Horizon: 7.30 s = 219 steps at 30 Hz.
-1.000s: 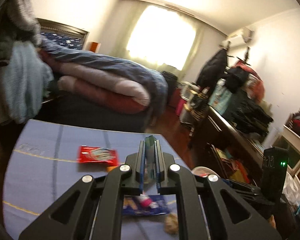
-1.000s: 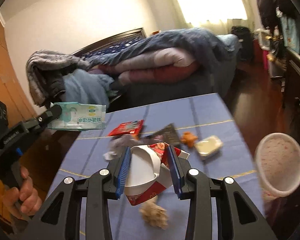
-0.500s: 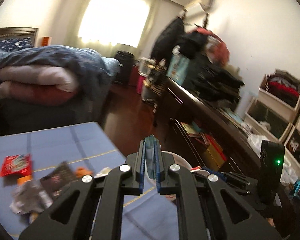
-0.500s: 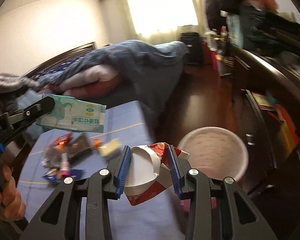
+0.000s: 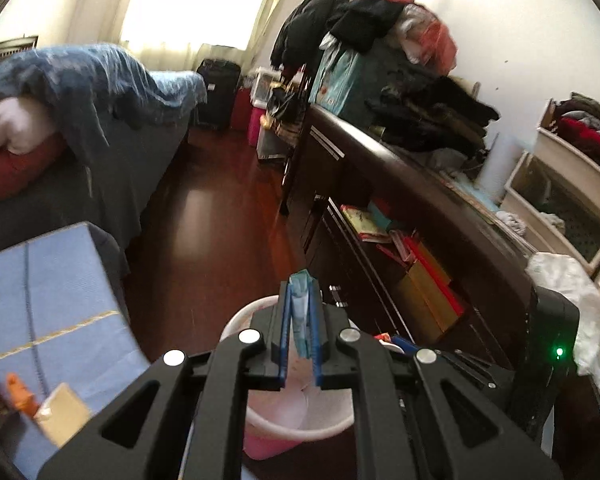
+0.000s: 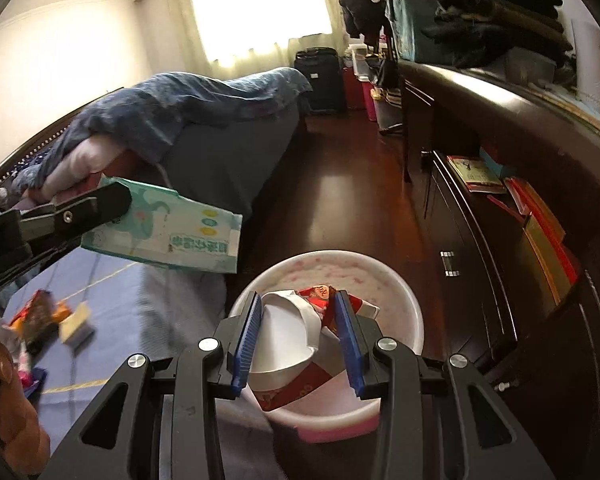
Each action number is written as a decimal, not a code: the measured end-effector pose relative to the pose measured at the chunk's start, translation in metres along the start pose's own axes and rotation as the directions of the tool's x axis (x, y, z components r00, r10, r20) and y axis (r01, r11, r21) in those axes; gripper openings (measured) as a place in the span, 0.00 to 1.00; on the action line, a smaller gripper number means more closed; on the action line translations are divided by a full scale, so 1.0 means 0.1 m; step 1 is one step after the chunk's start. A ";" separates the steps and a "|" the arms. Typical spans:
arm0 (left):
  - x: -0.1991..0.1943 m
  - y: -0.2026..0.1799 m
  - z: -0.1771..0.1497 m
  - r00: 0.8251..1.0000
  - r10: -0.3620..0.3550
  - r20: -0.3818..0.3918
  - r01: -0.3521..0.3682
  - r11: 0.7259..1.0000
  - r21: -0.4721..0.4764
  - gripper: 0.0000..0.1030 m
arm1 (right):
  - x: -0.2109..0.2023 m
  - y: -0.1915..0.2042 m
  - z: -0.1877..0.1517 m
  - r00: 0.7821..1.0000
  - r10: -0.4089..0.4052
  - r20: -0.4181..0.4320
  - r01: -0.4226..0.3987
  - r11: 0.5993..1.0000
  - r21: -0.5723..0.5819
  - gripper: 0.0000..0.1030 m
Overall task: Collect trash
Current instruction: 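Carry both items to the wastebasket and open both tools to drop them, then grasp the crumpled receipt with left tool while right grasps pink glue stick, then carry receipt and glue stick to the wastebasket and release both, then grasp the cream soap bar with left tool while right grasps orange toy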
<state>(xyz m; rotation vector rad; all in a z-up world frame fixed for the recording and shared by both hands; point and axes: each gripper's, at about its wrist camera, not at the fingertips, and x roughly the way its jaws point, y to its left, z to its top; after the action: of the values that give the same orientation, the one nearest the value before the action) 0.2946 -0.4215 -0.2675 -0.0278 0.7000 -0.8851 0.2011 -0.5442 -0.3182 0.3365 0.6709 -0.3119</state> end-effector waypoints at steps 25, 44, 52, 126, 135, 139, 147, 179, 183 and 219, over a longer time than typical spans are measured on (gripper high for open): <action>-0.98 0.33 -0.15 0.973 0.214 0.082 -0.209 0.976 -0.068 0.88 | -0.32 0.44 -0.16 0.999 -0.036 -0.005 0.036 0.998 -0.043 0.79; -2.21 1.88 -0.83 0.759 0.638 -0.127 -0.648 0.723 -0.240 0.96 | -0.83 1.77 -0.42 0.982 0.181 -0.058 -0.190 0.949 -0.251 0.87; -1.99 2.32 -1.03 0.752 0.631 -0.191 -0.659 0.709 -0.254 0.93 | -0.77 2.17 -0.51 0.974 0.204 -0.096 -0.224 0.925 -0.307 0.86; -3.25 1.05 -0.53 0.855 0.470 0.218 -0.426 0.877 -0.221 0.54 | -1.24 2.24 -0.41 0.969 0.234 -0.078 -0.247 0.913 -0.324 0.22; -2.87 0.69 -0.35 0.888 0.405 0.219 -0.386 0.914 -0.124 0.54 | -1.25 1.75 -0.32 0.983 0.178 -0.034 -0.181 0.949 -0.258 0.22; -2.62 0.54 -0.26 0.907 0.367 0.207 -0.358 0.930 -0.079 0.54 | -1.20 1.51 -0.27 0.989 0.145 -0.022 -0.146 0.964 -0.220 0.22; -1.95 0.24 -0.16 0.956 0.250 0.151 -0.253 0.968 0.001 0.54 | -1.03 0.92 -0.17 0.999 0.054 -0.007 -0.054 0.991 -0.119 0.22; 0.34 0.16 -0.08 0.993 0.006 -0.120 -0.021 0.993 -0.117 0.82 | 0.25 -0.21 -0.11 0.984 -0.155 -0.093 0.157 0.987 0.018 0.44; 0.06 0.19 -0.12 0.991 0.082 -0.110 -0.093 0.991 -0.097 0.90 | 0.10 -0.03 -0.13 0.985 -0.155 -0.078 0.155 0.988 -0.010 0.56; -0.68 1.36 -0.64 0.813 0.533 -0.236 -0.582 0.766 -0.274 0.57 | -0.45 1.17 -0.24 0.995 0.072 -0.068 -0.083 0.980 -0.179 0.64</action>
<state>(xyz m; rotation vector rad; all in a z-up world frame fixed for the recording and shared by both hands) 0.3238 -0.2678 -0.3211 -0.0547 0.9270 -0.1793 0.1998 -0.4215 -0.2825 0.1981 0.7389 -0.1651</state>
